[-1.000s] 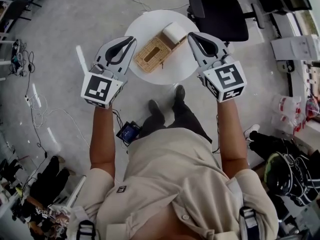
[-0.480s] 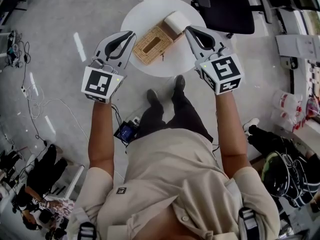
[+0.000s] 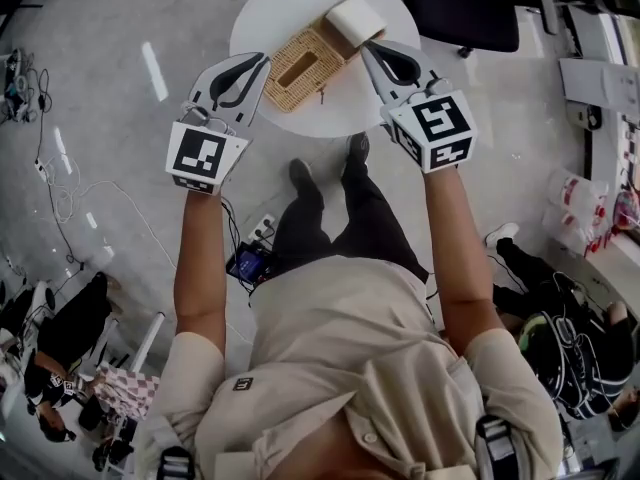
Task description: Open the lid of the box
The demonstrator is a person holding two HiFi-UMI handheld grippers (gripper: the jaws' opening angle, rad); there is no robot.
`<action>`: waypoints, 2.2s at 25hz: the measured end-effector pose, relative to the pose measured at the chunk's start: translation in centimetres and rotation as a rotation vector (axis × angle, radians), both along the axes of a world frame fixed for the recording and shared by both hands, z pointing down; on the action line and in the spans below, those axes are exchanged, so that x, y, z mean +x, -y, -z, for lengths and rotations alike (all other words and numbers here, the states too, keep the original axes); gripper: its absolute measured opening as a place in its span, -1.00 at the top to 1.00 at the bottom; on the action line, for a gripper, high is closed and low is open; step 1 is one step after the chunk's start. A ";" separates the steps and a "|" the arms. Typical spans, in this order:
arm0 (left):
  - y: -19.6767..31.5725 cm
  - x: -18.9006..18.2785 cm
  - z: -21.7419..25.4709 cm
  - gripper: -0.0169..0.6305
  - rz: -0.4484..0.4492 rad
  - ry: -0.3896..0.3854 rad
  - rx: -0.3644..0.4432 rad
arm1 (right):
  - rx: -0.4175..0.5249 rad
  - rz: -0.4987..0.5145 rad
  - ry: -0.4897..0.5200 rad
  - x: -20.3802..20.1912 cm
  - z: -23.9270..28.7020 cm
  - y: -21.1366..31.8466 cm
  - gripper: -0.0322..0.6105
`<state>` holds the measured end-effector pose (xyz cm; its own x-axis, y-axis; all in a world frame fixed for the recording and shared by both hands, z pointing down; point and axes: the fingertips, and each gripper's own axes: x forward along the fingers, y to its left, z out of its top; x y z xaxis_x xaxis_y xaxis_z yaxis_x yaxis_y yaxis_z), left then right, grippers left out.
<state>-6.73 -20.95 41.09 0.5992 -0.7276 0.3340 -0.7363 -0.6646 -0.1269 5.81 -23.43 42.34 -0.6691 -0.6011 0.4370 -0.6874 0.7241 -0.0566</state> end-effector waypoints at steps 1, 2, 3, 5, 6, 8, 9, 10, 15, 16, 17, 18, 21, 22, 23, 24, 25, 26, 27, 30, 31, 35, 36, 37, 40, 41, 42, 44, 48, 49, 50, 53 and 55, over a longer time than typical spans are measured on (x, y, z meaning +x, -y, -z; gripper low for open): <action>-0.1 -0.1 -0.6 0.87 0.002 0.002 -0.005 | -0.006 0.002 -0.001 -0.1 -0.6 -0.1 0.92; -0.3 -0.2 -1.2 0.87 0.002 0.004 -0.009 | -0.010 0.004 -0.001 -0.3 -1.2 -0.2 0.92; -0.4 -0.4 -1.8 0.87 0.003 0.007 -0.012 | -0.014 0.005 -0.001 -0.6 -1.7 -0.2 0.92; -0.3 -0.8 -2.9 0.87 0.003 0.012 -0.019 | -0.023 0.008 -0.004 -1.2 -2.7 0.0 0.92; -0.2 -1.1 -3.5 0.87 0.003 0.015 -0.024 | -0.030 0.010 -0.006 -1.5 -3.3 0.2 0.92; 0.4 -1.7 -4.8 0.87 0.005 0.021 -0.037 | -0.044 0.013 -0.010 -2.2 -4.6 0.9 0.92; 0.6 -2.0 -5.5 0.87 0.007 0.023 -0.045 | -0.052 0.015 -0.013 -2.5 -5.2 1.1 0.92; 0.7 -2.2 -6.2 0.87 0.009 0.025 -0.053 | -0.060 0.018 -0.016 -2.8 -5.9 1.3 0.92; 0.4 -2.5 -9.2 0.87 0.022 0.022 -0.093 | -0.099 0.031 -0.025 -3.5 -9.0 1.0 0.92; 0.2 -2.6 -9.8 0.87 0.025 0.020 -0.101 | -0.106 0.033 -0.026 -3.7 -9.6 0.9 0.92; 0.1 -2.6 -10.4 0.87 0.028 0.019 -0.109 | -0.113 0.036 -0.027 -3.8 -10.1 0.8 0.92; 0.0 -2.7 -11.0 0.87 0.031 0.018 -0.116 | -0.120 0.038 -0.028 -4.0 -10.7 0.7 0.92; -0.4 -2.7 -12.7 0.87 0.037 0.014 -0.136 | -0.138 0.045 -0.036 -4.2 -12.5 0.5 0.91; -0.6 -2.6 -13.2 0.87 0.038 0.013 -0.142 | -0.145 0.048 -0.038 -4.2 -13.0 0.3 0.89; -0.8 -2.6 -13.7 0.87 0.039 0.012 -0.149 | -0.151 0.050 -0.041 -4.3 -13.5 0.2 0.88; -1.1 -2.7 -14.1 0.87 0.040 0.011 -0.155 | -0.156 0.052 -0.044 -4.3 -13.9 0.0 0.88; -1.3 -2.7 -14.4 0.87 0.041 0.011 -0.161 | -0.162 0.053 -0.048 -4.4 -14.3 -0.2 0.87; -1.5 -2.7 -14.8 0.87 0.042 0.010 -0.166 | -0.167 0.054 -0.051 -4.4 -14.7 -0.3 0.86; -1.6 -2.7 -15.2 0.87 0.043 0.010 -0.171 | -0.172 0.054 -0.054 -4.4 -15.1 -0.4 0.85; -1.9 -2.6 -16.4 0.87 0.045 0.013 -0.184 | -0.189 0.057 -0.061 -4.3 -16.5 -0.6 0.83; -2.0 -2.5 -16.8 0.87 0.045 0.014 -0.188 | -0.195 0.058 -0.064 -4.3 -16.9 -0.7 0.83; -2.4 -2.4 -18.3 0.87 0.052 0.013 -0.202 | -0.217 0.063 -0.069 -4.3 -18.6 -1.0 0.81; -2.5 -2.5 -18.7 0.86 0.053 0.013 -0.205 | -0.224 0.064 -0.070 -4.4 -19.0 -1.1 0.80; -2.6 -2.5 -19.1 0.86 0.055 0.014 -0.209 | -0.231 0.064 -0.071 -4.4 -19.4 -1.2 0.80; -3.0 -2.6 -20.2 0.86 0.056 0.013 -0.218 | -0.249 0.067 -0.074 -4.6 -20.6 -1.5 0.79; -3.1 -2.6 -20.5 0.86 0.057 0.011 -0.221 | -0.256 0.068 -0.075 -4.6 -21.0 -1.6 0.79; -3.2 -2.6 -20.8 0.86 0.059 0.008 -0.224 | -0.262 0.070 -0.077 -4.7 -21.4 -1.8 0.79; -3.5 -2.6 -21.3 0.86 0.062 0.003 -0.229 | -0.274 0.073 -0.080 -4.7 -22.1 -2.1 0.78; -4.0 -2.7 -22.2 0.83 0.074 -0.006 -0.232 | -0.297 0.081 -0.087 -4.7 -23.4 -2.7 0.76; -4.1 -2.7 -22.3 0.76 0.076 -0.008 -0.232 | -0.302 0.083 -0.090 -4.7 -23.7 -2.9 0.76; -4.3 -2.7 -22.5 0.67 0.078 -0.010 -0.231 | -0.307 0.085 -0.092 -4.7 -24.0 -3.2 0.76; -5.5 -2.6 -23.0 0.64 0.084 -0.013 -0.220 | -0.315 0.093 -0.100 -4.7 -24.9 -4.2 0.76; -6.2 -2.7 -23.4 0.64 0.086 -0.017 -0.215 | -0.317 0.099 -0.104 -4.9 -25.5 -4.6 0.76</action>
